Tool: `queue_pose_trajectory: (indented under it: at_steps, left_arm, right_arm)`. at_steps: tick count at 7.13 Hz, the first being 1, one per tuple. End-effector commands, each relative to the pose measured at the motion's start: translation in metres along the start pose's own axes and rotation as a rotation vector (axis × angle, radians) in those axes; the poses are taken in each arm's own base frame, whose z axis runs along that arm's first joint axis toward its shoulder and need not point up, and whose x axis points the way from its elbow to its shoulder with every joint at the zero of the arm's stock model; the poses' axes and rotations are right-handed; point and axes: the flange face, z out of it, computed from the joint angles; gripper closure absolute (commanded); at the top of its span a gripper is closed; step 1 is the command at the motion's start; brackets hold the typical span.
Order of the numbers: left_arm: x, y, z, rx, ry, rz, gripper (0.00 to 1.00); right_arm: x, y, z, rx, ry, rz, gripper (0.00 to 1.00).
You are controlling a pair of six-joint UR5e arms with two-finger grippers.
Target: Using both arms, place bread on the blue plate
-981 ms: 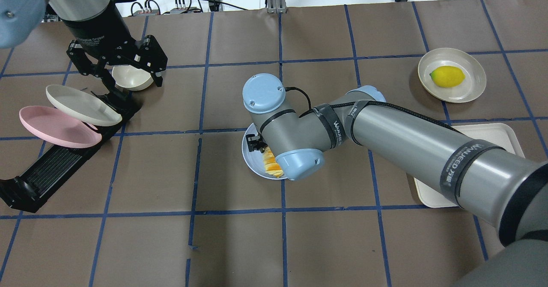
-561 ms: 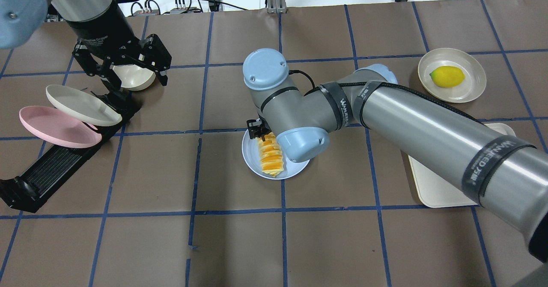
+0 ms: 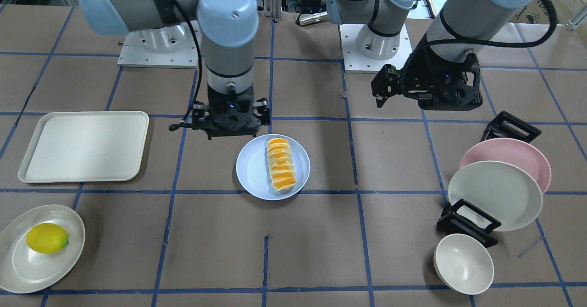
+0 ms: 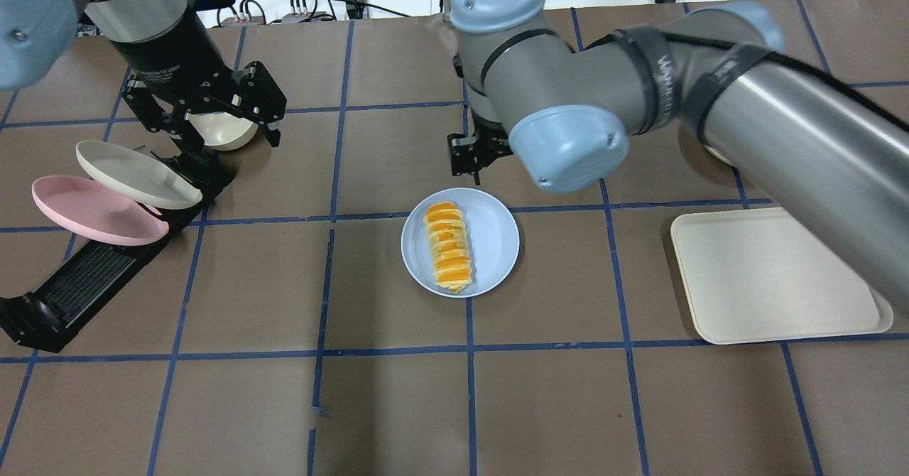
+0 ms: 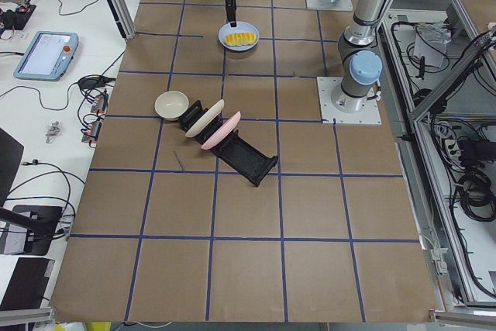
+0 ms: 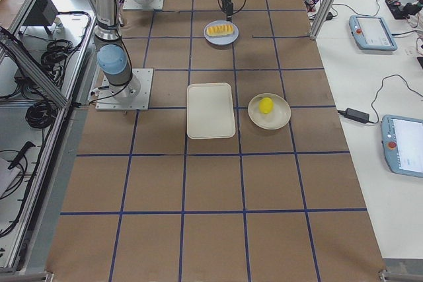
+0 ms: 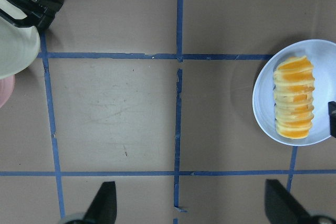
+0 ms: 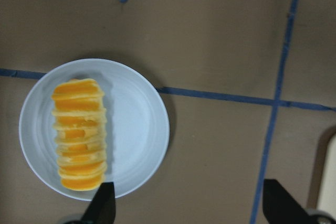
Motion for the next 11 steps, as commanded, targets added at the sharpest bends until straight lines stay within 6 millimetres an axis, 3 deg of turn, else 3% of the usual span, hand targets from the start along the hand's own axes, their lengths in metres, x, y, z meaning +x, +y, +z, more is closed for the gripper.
queue_pose_trajectory:
  at_steps: [1, 3, 4, 6, 7, 11]
  left_arm:
    - [0.000, 0.001, -0.001, 0.002, 0.000, 0.001, 0.00]
    - [0.000, 0.001, -0.001, 0.002, 0.000, 0.000, 0.00]
    - [0.000, -0.001, 0.000, -0.001, 0.000, 0.000, 0.00]
    - [0.000, -0.001, 0.000, -0.001, 0.000, 0.000, 0.00]
    - [0.000, -0.001, 0.000, -0.001, 0.000, 0.000, 0.00]
    - [0.000, -0.001, 0.001, -0.002, 0.000, 0.000, 0.00]
  right_arm:
    - [0.109, 0.017, -0.069, 0.019, -0.005, 0.100, 0.00]
    - [0.174, 0.025, -0.119, 0.110, -0.012, 0.136, 0.00]
    - [0.182, 0.026, -0.129, 0.139, -0.021, 0.156, 0.00]
    - [0.172, 0.031, -0.145, 0.235, -0.077, 0.152, 0.00]
    - [0.165, 0.037, -0.139, 0.161, -0.126, 0.148, 0.00]
    - [0.168, 0.043, -0.124, 0.067, -0.116, 0.136, 0.00]
